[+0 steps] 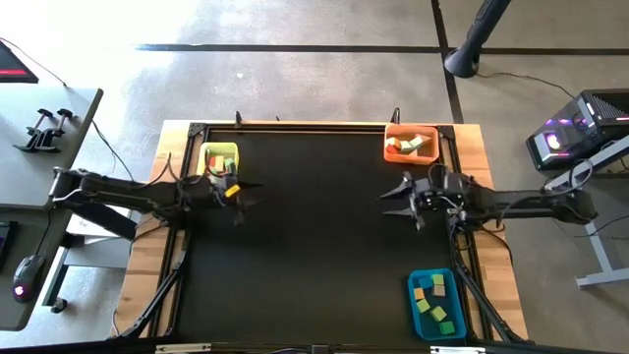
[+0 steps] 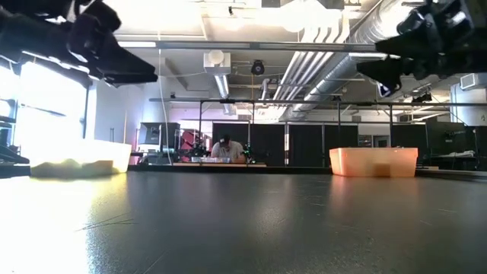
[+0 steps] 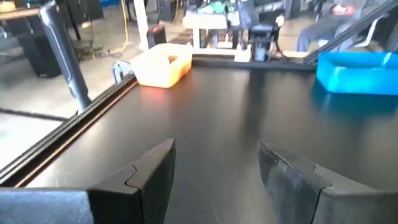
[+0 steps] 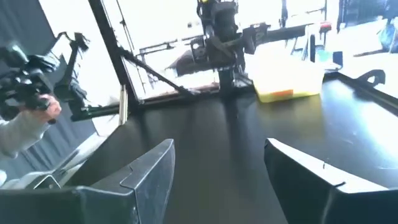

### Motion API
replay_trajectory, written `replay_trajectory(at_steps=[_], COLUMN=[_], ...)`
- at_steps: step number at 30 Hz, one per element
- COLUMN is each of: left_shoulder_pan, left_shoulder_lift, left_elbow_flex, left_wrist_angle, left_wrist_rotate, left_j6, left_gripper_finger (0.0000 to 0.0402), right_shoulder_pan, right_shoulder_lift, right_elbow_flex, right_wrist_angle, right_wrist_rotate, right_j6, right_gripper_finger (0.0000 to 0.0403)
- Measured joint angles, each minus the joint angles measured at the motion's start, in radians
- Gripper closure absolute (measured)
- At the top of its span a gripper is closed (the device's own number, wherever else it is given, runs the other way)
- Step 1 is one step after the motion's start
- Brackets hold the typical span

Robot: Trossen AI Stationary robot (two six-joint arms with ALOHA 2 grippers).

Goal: Sort blocks by size
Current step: Return to Home Position

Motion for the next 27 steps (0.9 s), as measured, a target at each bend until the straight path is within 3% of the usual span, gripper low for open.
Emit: replay_trajectory(at_steps=[6,11,16,24,27], left_shoulder_pan=[0.056,0.105,0.138,0.166,0.179], left_shoulder_lift=[-0.157,-0.284,-0.412,-0.66,-0.66], left_elbow_flex=[-0.056,-0.061,-0.061,-0.137,-0.154], left_wrist_angle=[-0.032,-0.176,-0.272,-0.293,-0.289], left_wrist_rotate=[0.021,0.024,0.103,0.12,0.12], left_j6=[-0.011,-0.027,-0.029,-0.026,-0.035], left_gripper_finger=[0.0188,0.0188,0.0188,0.0188,0.0188], right_shoulder_pan=[-0.001,0.007,0.007,0.007,0.007], right_shoulder_lift=[-0.207,-0.309,-0.351,-0.361,-0.36], right_elbow_flex=[-0.089,-0.112,-0.112,-0.112,-0.112], right_wrist_angle=[-0.023,-0.096,-0.137,-0.143,-0.143], right_wrist_rotate=[-0.044,-0.048,-0.047,-0.047,-0.047], right_j6=[0.049,0.064,0.026,0.036,0.04], right_gripper_finger=[0.0161,0.0161,0.0161,0.0161,0.0161])
